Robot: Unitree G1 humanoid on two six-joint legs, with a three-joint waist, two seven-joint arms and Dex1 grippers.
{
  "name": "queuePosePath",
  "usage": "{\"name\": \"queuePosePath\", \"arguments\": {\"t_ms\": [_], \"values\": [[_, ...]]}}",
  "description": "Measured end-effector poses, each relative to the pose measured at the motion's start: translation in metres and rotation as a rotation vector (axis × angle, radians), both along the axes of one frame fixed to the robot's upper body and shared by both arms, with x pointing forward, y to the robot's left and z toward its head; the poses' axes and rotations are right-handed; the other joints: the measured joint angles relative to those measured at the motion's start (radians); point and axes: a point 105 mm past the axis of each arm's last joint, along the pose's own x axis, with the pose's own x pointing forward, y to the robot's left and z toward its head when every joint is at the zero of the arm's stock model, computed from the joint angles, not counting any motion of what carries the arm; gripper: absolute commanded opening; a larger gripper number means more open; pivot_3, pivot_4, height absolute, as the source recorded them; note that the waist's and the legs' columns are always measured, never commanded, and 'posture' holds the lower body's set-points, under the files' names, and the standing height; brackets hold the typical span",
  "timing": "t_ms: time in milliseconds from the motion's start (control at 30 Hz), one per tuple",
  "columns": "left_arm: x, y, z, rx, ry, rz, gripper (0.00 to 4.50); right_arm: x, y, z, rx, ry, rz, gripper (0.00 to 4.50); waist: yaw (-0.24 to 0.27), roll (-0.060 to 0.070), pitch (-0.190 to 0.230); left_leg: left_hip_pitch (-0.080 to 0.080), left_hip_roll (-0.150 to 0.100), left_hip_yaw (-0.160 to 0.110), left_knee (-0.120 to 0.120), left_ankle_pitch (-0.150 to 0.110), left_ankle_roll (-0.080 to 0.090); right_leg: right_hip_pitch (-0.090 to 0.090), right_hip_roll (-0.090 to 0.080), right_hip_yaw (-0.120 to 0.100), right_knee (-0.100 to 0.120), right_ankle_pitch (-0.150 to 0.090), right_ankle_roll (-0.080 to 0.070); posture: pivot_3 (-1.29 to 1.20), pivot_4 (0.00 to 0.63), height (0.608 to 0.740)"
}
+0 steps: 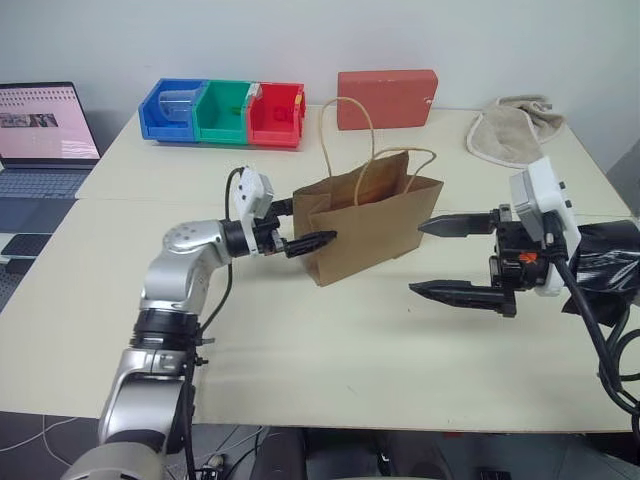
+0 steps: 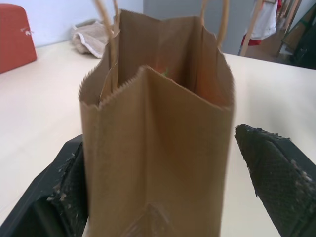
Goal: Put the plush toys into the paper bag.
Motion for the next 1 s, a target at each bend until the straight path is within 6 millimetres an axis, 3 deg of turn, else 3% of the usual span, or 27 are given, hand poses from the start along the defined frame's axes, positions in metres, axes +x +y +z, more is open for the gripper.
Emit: {"name": "queuePosePath", "arguments": {"t_ms": [133, 433, 667, 867, 1000], "values": [[0.000, 0.000, 0.001, -0.005, -0.017, 0.000, 3.02, 0.001, 0.001, 0.003, 0.006, -0.040, 0.000, 4.50, 0.000, 0.000, 0.000, 0.000, 0.000, 0.000, 0.000, 0.000, 0.000, 0.000, 0.000, 0.000, 0.000, 0.000, 0.000, 0.00, 0.150, 0.740], [0.000, 0.001, 0.000, -0.008, -0.030, 0.003, 0.11, 0.002, 0.002, 0.002, 0.006, -0.072, -0.001, 4.50, 0.000, 0.000, 0.000, 0.000, 0.000, 0.000, 0.000, 0.000, 0.000, 0.000, 0.000, 0.000, 0.000, 0.000, 0.000, 0.00, 0.150, 0.740], [0.001, 0.003, 0.000, -0.004, -0.022, -0.038, 0.02, 0.004, -0.001, -0.004, 0.015, -0.100, -0.040, 4.50, 0.000, 0.000, 0.000, 0.000, 0.000, 0.000, 0.000, 0.000, 0.000, 0.000, 0.000, 0.000, 0.000, 0.000, 0.000, 0.00, 0.150, 0.740], [-0.004, -0.010, 0.021, -0.021, -0.018, -0.208, 0.02, -0.008, -0.037, -0.005, -0.059, -0.035, -0.166, 4.50, 0.011, 0.000, 0.000, -0.001, -0.001, 0.000, 0.001, 0.000, 0.000, 0.001, 0.000, 0.000, -0.001, 0.000, 0.000, 0.00, 0.150, 0.740], [-0.006, -0.025, 0.022, -0.012, 0.006, -0.316, 0.02, -0.021, -0.063, -0.001, -0.088, -0.004, -0.273, 4.50, 0.012, 0.000, 0.000, 0.000, -0.001, 0.000, 0.001, 0.000, 0.000, 0.001, 0.000, 0.000, 0.000, 0.000, 0.000, 0.00, 0.150, 0.740]]}}
